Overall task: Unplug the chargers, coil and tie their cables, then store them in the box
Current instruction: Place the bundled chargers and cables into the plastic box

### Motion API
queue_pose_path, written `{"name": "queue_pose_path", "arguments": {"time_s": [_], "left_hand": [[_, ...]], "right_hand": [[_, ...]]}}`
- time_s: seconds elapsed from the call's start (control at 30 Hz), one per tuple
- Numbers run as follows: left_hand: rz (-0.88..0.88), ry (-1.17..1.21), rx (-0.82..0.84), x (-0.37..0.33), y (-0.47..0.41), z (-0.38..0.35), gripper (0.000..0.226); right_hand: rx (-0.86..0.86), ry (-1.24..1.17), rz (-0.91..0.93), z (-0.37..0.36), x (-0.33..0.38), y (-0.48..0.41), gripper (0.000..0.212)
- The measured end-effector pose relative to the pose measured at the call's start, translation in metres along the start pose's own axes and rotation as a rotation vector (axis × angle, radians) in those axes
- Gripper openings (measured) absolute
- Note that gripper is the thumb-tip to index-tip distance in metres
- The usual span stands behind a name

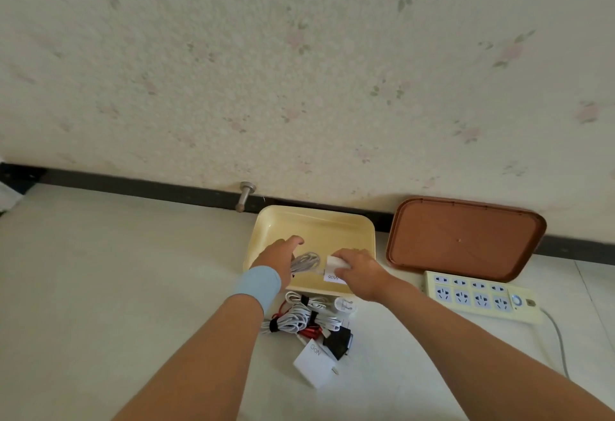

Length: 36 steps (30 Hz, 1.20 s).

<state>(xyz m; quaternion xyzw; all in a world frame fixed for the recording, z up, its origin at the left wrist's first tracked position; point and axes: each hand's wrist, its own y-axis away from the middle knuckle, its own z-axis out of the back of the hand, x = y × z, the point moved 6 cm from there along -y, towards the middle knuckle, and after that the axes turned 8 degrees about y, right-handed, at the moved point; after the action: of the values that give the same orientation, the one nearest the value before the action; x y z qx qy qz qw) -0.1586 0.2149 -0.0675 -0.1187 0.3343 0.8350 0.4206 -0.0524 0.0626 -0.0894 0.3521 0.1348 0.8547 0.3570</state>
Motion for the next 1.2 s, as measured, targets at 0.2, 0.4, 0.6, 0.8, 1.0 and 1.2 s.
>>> {"name": "queue_pose_path", "arguments": {"time_s": [0.2, 0.4, 0.6, 0.8, 1.0, 1.2], "left_hand": [[-0.019, -0.079, -0.091, 0.003, -0.013, -0.011, 0.054], [0.041, -0.273, 0.212, 0.016, -0.018, -0.049, 0.042], [-0.059, -0.232, 0.09, 0.01, -0.004, -0.048, 0.038], [-0.114, -0.162, 0.042, -0.004, 0.026, -0.041, 0.025], [-0.033, -0.199, 0.218, 0.003, 0.051, -0.057, 0.028], [-0.053, -0.283, 0.237, 0.019, 0.062, -0.076, 0.042]], "right_hand": [[0.007, 0.004, -0.047, -0.018, -0.007, -0.013, 0.042], [0.004, 0.143, -0.071, -0.037, -0.013, -0.021, 0.029], [0.093, 0.274, -0.104, -0.045, -0.018, -0.02, 0.051], [-0.008, 0.407, 0.021, -0.034, 0.013, 0.0, 0.055], [0.075, 0.413, 0.178, -0.053, 0.05, 0.036, 0.025], [0.248, 0.697, 0.106, -0.096, 0.052, 0.061, 0.035]]}}
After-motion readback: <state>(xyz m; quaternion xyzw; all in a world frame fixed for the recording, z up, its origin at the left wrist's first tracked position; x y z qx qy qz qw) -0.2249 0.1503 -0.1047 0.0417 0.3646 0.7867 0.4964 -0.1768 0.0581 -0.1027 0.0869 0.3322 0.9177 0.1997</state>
